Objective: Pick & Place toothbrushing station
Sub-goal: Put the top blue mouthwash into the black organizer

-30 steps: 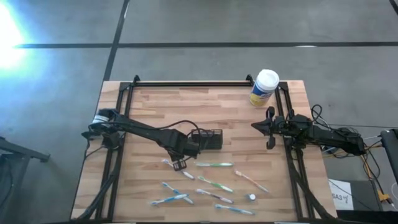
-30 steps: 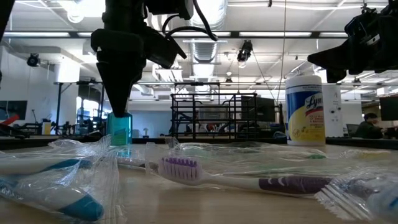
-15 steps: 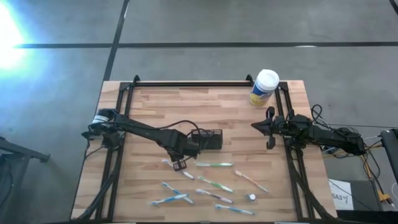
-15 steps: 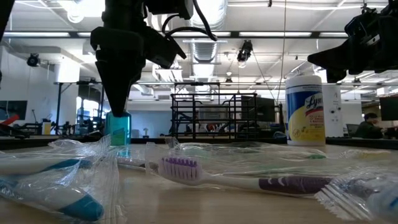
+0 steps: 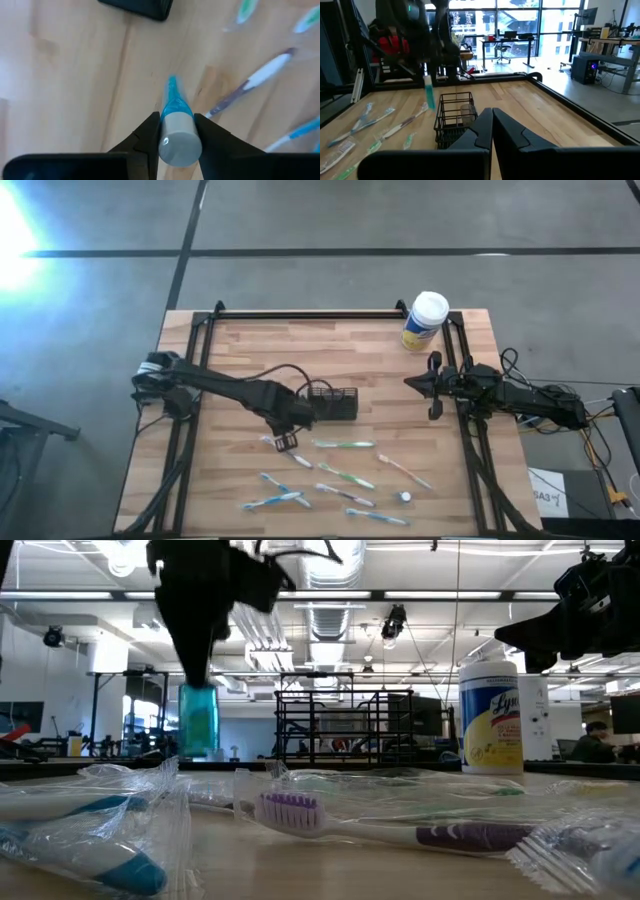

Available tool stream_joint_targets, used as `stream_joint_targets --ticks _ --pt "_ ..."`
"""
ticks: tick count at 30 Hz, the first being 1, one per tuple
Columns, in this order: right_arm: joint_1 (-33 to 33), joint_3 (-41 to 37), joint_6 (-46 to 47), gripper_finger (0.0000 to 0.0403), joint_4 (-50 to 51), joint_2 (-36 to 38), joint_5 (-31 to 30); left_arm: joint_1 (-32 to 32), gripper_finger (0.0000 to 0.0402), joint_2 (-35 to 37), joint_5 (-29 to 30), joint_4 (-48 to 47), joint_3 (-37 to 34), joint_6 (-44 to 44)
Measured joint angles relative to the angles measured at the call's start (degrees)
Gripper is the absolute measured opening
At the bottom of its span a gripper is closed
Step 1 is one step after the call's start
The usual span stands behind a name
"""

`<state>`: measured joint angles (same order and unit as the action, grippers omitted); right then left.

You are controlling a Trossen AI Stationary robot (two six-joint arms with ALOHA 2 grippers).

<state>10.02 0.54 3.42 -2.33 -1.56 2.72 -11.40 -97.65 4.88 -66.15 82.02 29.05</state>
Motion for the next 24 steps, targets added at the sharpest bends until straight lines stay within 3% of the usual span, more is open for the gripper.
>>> stream_joint_targets --ticks 14,19,24 --pt "0.0 0.0 -1.5 0.0008 -0.3 0.0 0.0 0.4 0.0099 22.4 5.4 -1.4 -1.9 -13.3" --pt "0.0 0.0 -2.5 0.0008 -3.0 0.0 0.0 0.5 0.0099 30.7 8.8 3.0 -9.1 -18.2" --pt "0.0 0.0 -2.5 0.0008 -3.8 0.0 0.0 0.8 0.0099 38.6 5.6 12.5 -19.2 -21.4"
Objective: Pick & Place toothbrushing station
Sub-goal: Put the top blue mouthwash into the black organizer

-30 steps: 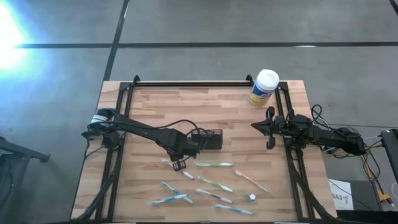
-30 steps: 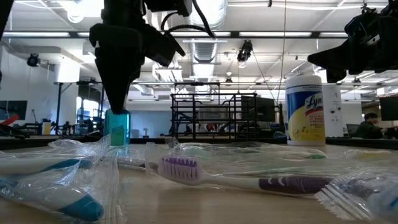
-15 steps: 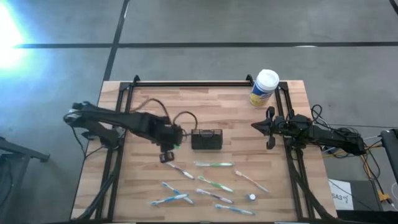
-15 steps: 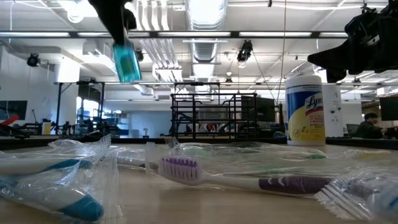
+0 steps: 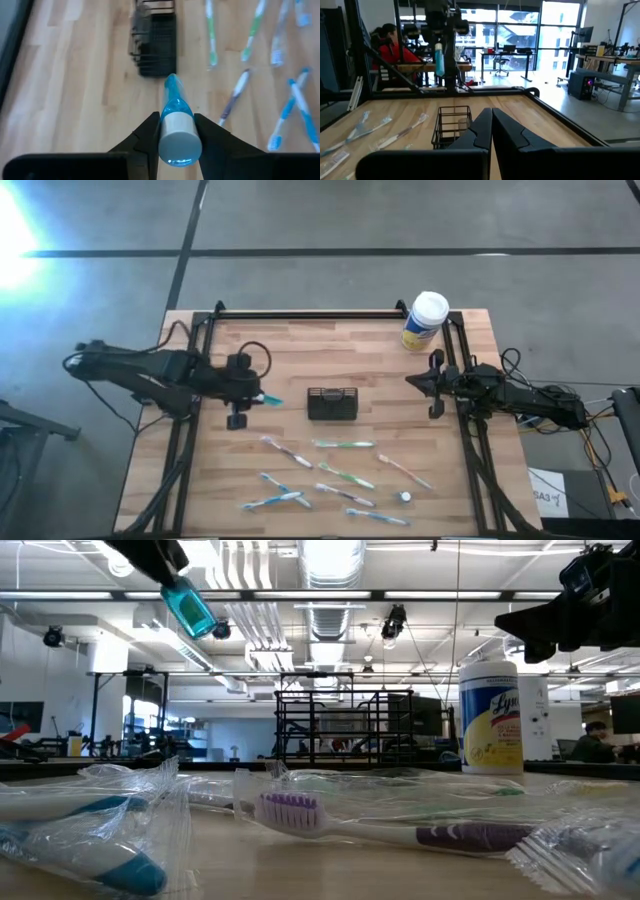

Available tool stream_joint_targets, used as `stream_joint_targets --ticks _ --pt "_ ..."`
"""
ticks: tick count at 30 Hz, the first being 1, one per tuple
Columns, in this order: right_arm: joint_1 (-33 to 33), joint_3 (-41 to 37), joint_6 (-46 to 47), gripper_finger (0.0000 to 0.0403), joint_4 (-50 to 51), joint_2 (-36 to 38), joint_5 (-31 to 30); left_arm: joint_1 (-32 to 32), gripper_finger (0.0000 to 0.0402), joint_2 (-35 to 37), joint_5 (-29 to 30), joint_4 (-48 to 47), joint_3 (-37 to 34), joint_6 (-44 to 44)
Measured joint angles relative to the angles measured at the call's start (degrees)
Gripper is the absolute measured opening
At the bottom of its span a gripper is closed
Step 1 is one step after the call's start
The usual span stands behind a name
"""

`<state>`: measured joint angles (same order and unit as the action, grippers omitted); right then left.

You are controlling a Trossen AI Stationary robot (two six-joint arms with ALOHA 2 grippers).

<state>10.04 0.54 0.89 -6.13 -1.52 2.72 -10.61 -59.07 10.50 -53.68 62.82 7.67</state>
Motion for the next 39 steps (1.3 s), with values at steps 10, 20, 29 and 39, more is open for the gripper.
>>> stream_joint_targets --ticks 10,20,29,39 --pt "0.0 0.0 0.0 0.0008 -0.1 0.0 0.0 0.0 0.0099 9.4 -3.0 12.3 -14.0 -2.9" --pt "0.0 0.0 0.0 0.0008 -0.2 0.0 0.0 1.2 0.0099 7.8 -2.9 15.4 -12.2 1.6" --pt "0.0 0.0 0.0 0.0008 -0.3 0.0 -2.1 1.7 0.0099 -10.2 -2.0 5.7 13.8 -1.3" --pt "0.0 0.0 0.4 0.0008 -0.2 -0.1 -2.8 4.2 0.0098 -38.2 2.1 -17.1 48.7 -3.2"
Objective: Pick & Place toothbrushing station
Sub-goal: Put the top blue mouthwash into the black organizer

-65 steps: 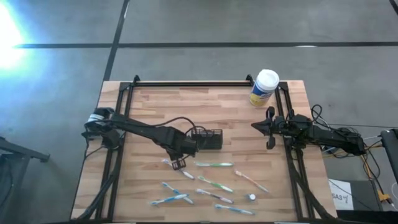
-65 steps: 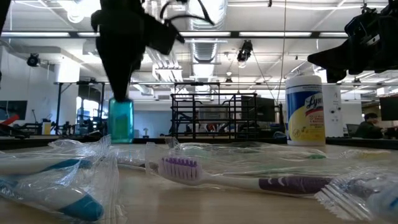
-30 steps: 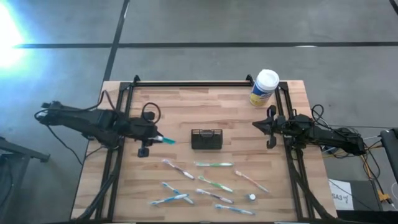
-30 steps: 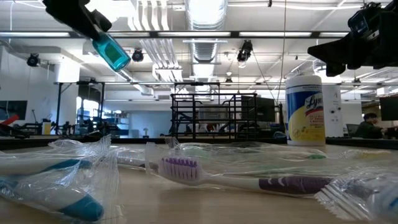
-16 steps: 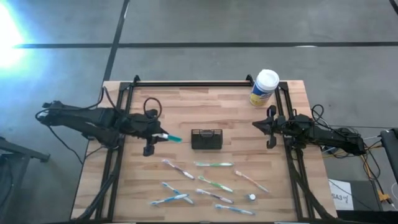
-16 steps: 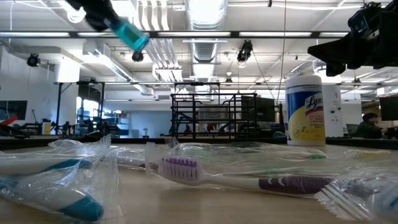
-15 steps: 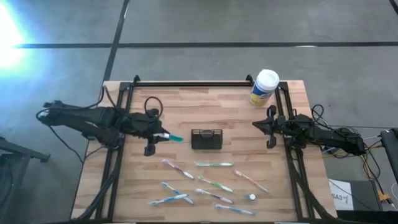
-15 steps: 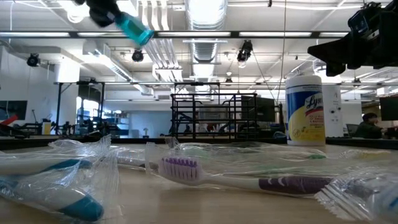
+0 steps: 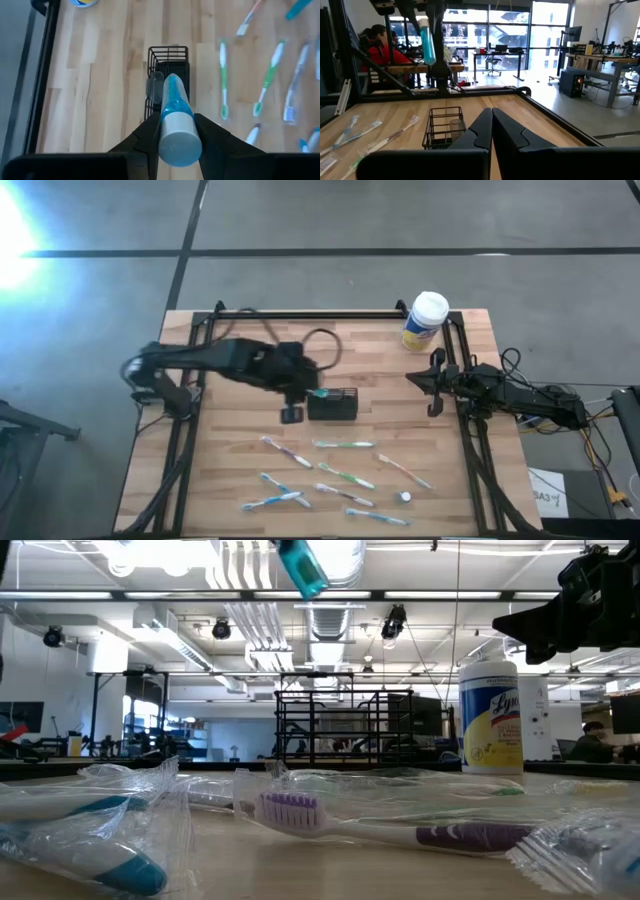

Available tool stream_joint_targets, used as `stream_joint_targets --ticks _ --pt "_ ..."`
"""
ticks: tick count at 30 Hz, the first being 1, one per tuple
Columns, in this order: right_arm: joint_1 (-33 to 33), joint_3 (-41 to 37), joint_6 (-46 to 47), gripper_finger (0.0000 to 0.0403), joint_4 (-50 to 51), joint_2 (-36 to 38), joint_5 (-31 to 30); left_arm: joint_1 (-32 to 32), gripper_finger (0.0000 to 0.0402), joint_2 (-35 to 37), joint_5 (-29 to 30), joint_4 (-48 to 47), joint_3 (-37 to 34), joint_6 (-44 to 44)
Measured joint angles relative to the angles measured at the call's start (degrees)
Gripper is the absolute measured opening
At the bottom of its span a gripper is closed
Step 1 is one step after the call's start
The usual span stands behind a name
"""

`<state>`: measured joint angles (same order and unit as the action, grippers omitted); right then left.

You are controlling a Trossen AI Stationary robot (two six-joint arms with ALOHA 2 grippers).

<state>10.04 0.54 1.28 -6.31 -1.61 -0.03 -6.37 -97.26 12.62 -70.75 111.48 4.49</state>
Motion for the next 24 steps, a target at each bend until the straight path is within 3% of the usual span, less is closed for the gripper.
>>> stream_joint_targets --ticks 11,24 --pt "0.0 0.0 -0.4 0.0008 0.0 0.0 0.0 2.6 0.0098 -22.6 -1.3 -14.5 23.3 -4.5" --pt "0.0 0.0 -0.4 0.0008 0.0 0.0 -0.1 3.8 0.0101 -24.8 -2.7 -13.6 18.5 -4.8"
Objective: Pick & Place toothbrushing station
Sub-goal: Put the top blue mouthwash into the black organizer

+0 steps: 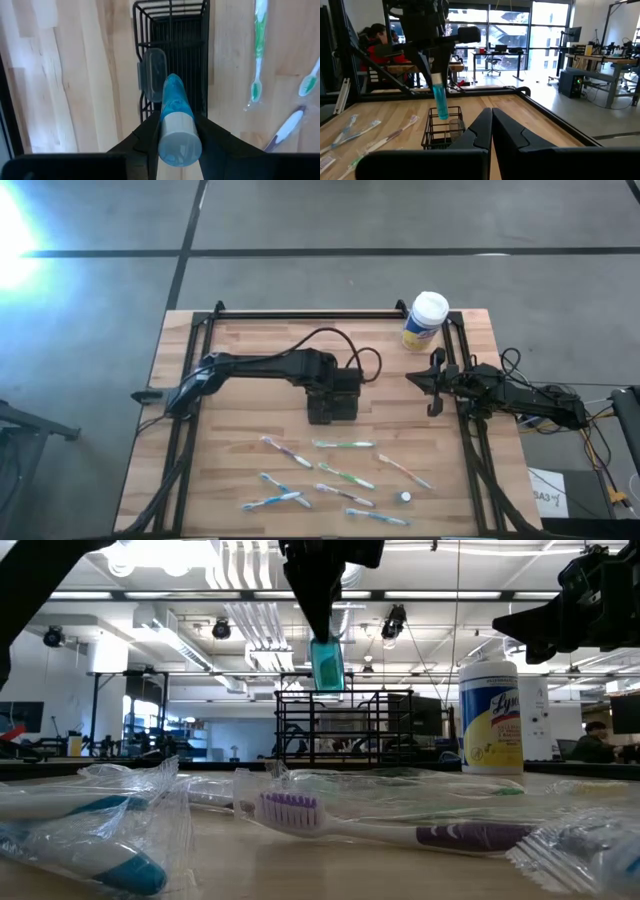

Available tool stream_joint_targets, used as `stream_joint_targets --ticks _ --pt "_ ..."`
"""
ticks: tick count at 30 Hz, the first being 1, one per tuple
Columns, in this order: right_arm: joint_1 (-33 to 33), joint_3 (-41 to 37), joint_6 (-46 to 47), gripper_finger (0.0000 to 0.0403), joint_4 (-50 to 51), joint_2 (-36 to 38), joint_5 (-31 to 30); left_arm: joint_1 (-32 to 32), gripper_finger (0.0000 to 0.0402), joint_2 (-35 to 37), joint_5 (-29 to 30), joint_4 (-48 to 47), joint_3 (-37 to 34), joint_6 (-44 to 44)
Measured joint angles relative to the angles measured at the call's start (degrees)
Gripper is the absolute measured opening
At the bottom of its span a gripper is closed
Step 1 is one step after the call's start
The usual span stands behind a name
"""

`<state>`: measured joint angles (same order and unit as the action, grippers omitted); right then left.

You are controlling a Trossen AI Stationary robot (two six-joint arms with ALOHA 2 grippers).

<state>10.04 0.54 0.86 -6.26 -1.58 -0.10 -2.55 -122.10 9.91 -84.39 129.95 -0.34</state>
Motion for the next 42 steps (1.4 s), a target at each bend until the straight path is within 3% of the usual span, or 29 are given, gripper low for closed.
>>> stream_joint_targets --ticks 16,28,42 --pt "0.0 0.0 0.0 0.0008 0.0 0.0 0.0 0.0 0.0099 -2.7 0.0 2.0 -0.3 -2.0" --pt "0.0 0.0 0.0 0.0008 0.0 0.0 -0.1 0.0 0.0099 -3.0 -2.4 8.6 -9.6 -2.1" --pt "0.0 0.0 0.0 0.0008 0.0 0.0 0.0 0.2 0.0099 -2.9 -2.5 13.8 -14.3 -2.5"
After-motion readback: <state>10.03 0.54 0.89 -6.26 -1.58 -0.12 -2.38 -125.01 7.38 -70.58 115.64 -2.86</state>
